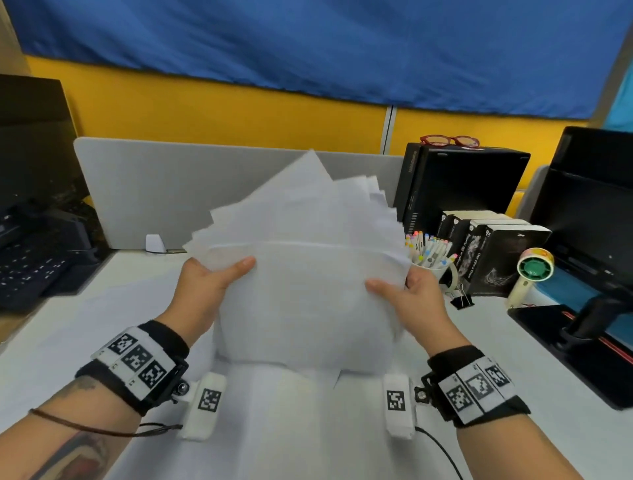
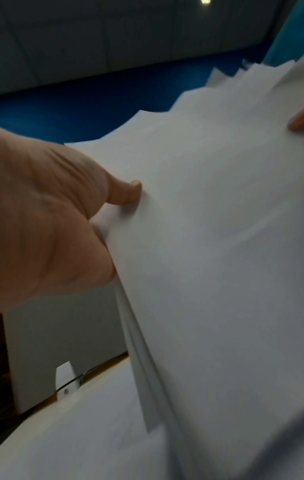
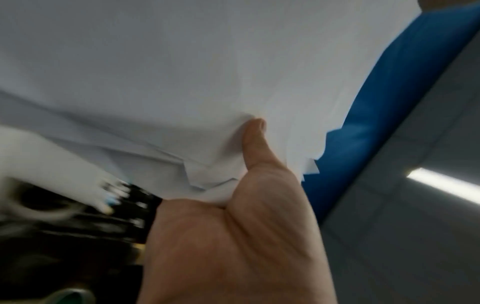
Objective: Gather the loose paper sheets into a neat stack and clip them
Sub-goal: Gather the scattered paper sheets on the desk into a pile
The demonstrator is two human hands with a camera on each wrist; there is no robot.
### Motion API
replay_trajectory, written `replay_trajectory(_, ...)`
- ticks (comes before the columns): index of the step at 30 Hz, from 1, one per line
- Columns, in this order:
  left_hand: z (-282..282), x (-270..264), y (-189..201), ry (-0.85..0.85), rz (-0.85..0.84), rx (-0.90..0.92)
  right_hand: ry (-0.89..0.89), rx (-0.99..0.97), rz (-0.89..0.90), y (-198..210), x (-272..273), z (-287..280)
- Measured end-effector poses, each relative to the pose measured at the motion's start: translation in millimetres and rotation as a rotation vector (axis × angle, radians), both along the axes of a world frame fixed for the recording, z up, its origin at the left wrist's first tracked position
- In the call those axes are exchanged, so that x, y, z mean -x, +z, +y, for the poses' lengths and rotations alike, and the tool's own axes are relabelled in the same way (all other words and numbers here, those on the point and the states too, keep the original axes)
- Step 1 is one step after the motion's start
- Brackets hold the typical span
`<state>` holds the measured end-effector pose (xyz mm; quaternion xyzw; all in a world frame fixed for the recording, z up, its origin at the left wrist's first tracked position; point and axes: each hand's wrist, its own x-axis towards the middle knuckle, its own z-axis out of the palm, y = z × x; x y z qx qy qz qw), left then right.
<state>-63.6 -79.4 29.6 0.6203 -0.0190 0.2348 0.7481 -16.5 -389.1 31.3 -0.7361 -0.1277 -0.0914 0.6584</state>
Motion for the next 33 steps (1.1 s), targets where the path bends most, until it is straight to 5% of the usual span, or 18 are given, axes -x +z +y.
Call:
replay_trajectory(5,-6,8,4,0.117,-0.111,-0.033,-0.010,-0.048,-0.128,19,1,9)
replay_trajectory(11,14,-1,-46,-0.049,0.230,-0.001,0.038,-0.076,0.185,-47,-11,-15)
replay_trajectory(14,14,-4,-58,-0.077,0.264,0.005,0.024,-0.171,0.344,-74,-17,-30)
replay_trajectory(20,6,-3,-34,-0.133,0.130,-0.128,-0.010,-0.106,0.071,-25,-15,-19)
replay_trajectory(25,1,-4,-22,-0.048,0.058,-0.064,-0.009,-0.027,-0.165,8,-6,-2)
replay_trajectory(33,1,-3,-32,-0.214,0.114,-0.055,0.077,-0.202,-0.053,10,-10,-12)
